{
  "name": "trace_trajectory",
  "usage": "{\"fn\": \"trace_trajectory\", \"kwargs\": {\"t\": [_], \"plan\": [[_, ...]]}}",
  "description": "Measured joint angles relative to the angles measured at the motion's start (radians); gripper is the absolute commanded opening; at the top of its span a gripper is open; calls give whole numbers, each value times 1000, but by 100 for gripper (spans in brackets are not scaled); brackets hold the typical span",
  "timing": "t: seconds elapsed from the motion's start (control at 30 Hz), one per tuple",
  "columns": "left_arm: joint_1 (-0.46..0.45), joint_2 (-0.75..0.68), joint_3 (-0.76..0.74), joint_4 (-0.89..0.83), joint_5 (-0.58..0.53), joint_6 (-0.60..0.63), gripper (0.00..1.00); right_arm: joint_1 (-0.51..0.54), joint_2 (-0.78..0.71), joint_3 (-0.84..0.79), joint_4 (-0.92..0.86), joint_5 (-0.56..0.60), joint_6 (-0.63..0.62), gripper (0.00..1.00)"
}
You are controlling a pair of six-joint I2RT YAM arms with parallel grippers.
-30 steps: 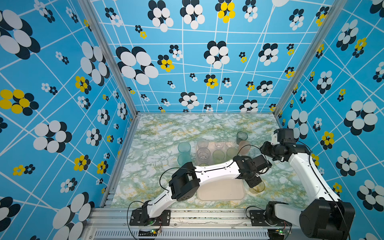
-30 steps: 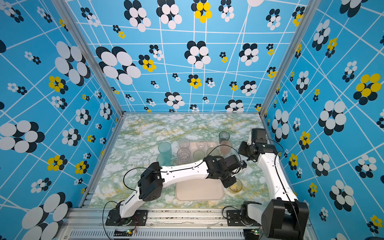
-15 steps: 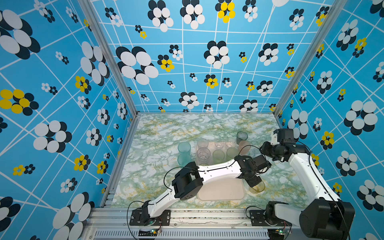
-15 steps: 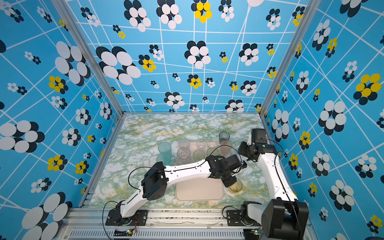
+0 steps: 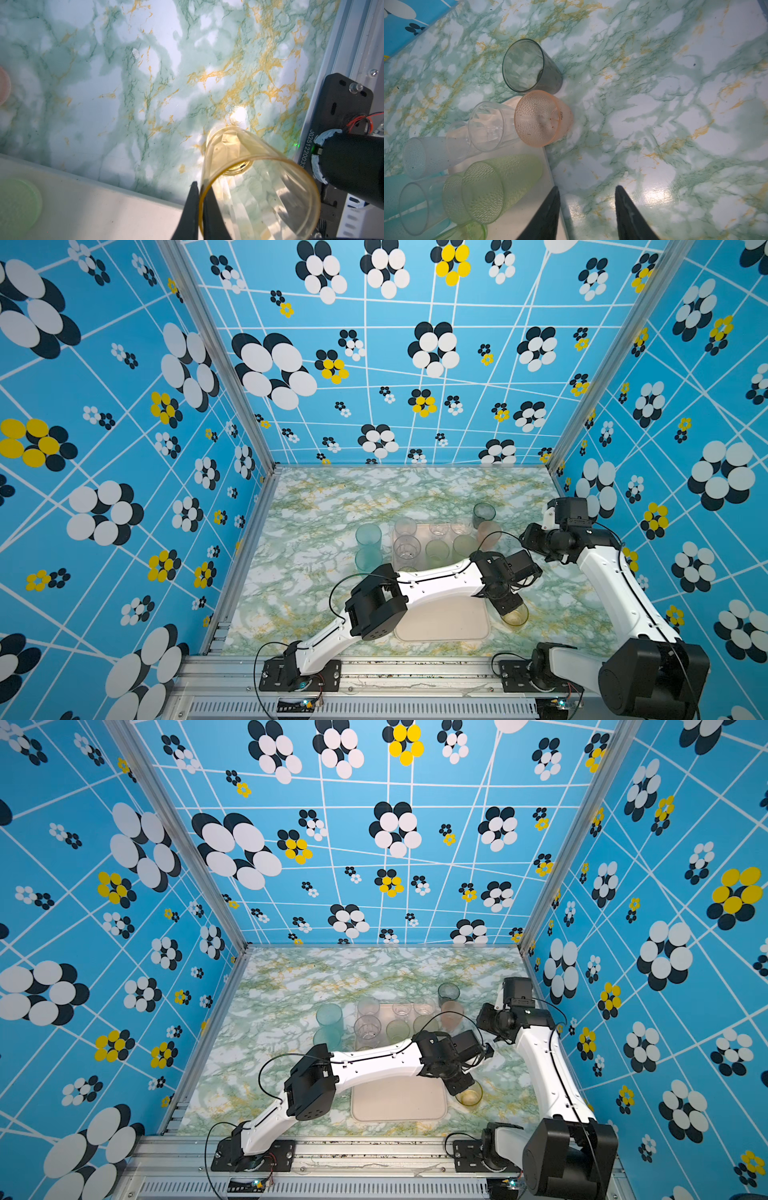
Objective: Place the glasses into the tray
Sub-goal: 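Lift the amber glass with the left gripper and carry it over the tray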
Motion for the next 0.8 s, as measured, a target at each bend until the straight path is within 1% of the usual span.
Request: {"fn": "trace_trajectory", "kwargs": {"t": [0.17,0.33,0.43,0.67,0.8], "plan": [[0,0,2,-3,-5,17,3,-1,0,0,1,-3,0,46],[10,-43,-23,-33,-60,50,3,-1,0,-3,3,-11,0,45],[35,-135,-74,-66,-101,71,4,-1,0,-3,3,-19,-4,45],[121,-399,-176,-178,-207,111,4,-1,0,-3,3,-37,-12,45],[159,-473,-272,-229,-229,119,4,0,0,-3,2,-55,-17,45]]}}
